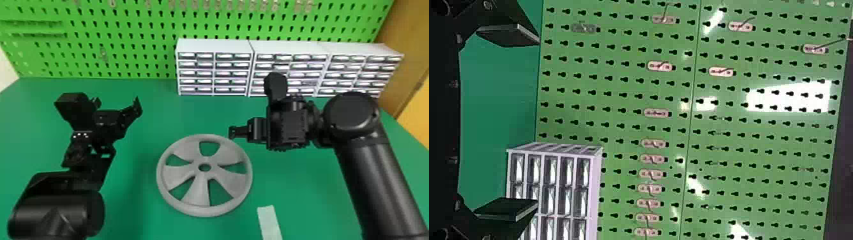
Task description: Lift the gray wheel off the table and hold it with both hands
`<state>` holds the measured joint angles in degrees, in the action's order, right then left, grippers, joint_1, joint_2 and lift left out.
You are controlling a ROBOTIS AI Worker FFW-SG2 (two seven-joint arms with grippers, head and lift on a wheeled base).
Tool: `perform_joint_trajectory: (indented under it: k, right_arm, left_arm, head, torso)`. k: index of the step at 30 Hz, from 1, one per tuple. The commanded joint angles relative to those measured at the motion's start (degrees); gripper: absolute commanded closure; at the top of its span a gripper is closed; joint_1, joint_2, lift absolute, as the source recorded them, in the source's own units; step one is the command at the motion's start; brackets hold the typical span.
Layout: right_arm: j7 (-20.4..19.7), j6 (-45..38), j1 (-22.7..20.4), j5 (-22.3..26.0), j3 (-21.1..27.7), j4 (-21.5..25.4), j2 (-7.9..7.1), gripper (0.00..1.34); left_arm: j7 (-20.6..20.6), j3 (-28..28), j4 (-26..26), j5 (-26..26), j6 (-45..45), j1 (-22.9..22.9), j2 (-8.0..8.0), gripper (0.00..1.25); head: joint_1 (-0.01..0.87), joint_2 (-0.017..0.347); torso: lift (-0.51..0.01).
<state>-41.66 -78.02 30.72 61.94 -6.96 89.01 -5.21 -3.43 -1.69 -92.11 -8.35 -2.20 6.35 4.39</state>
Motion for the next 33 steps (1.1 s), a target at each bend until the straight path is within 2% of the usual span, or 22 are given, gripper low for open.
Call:
perform_joint_trajectory:
  k: [1, 8, 19, 25, 33]
  right_arm:
    - [-0.97, -0.20, 1.45, 2.66, -1.74, -3.58, 0.29, 0.08]
    - [-1.15, 0.24, 3.47, 3.81, -4.11, -9.91, -0.07, 0.08]
    - [-0.97, 2.43, 5.41, 0.55, -6.66, -15.80, -0.59, 0.09]
    - [4.83, 4.10, 6.55, -4.19, -8.95, -19.58, -0.94, 0.10]
    - [9.49, 6.12, 7.60, -8.59, -10.70, -23.71, -0.42, 0.17]
  left_arm:
    - [0.00, 0.02, 0.00, 0.00, 0.00, 0.07, 0.00, 0.14]
    - [0.00, 0.11, 0.00, 0.09, 0.00, 0.07, 0.00, 0.14]
    - [0.00, 0.37, 0.00, 0.00, 0.00, 0.16, 0.00, 0.14]
    - [0.00, 0.46, 0.00, 0.00, 0.00, 0.25, 0.00, 0.14]
    - [0.00, 0.46, -0.09, -0.09, 0.00, 0.25, 0.00, 0.14]
  head:
    - [0.711, 0.015]
    - [0.711, 0.015]
    - [0.711, 0.015]
    - [0.711, 0.015]
    - [0.711, 0.015]
  torso:
    - [-0.098]
    - [-0.098]
    - [-0.098]
    - [-0.098]
    - [-0.098]
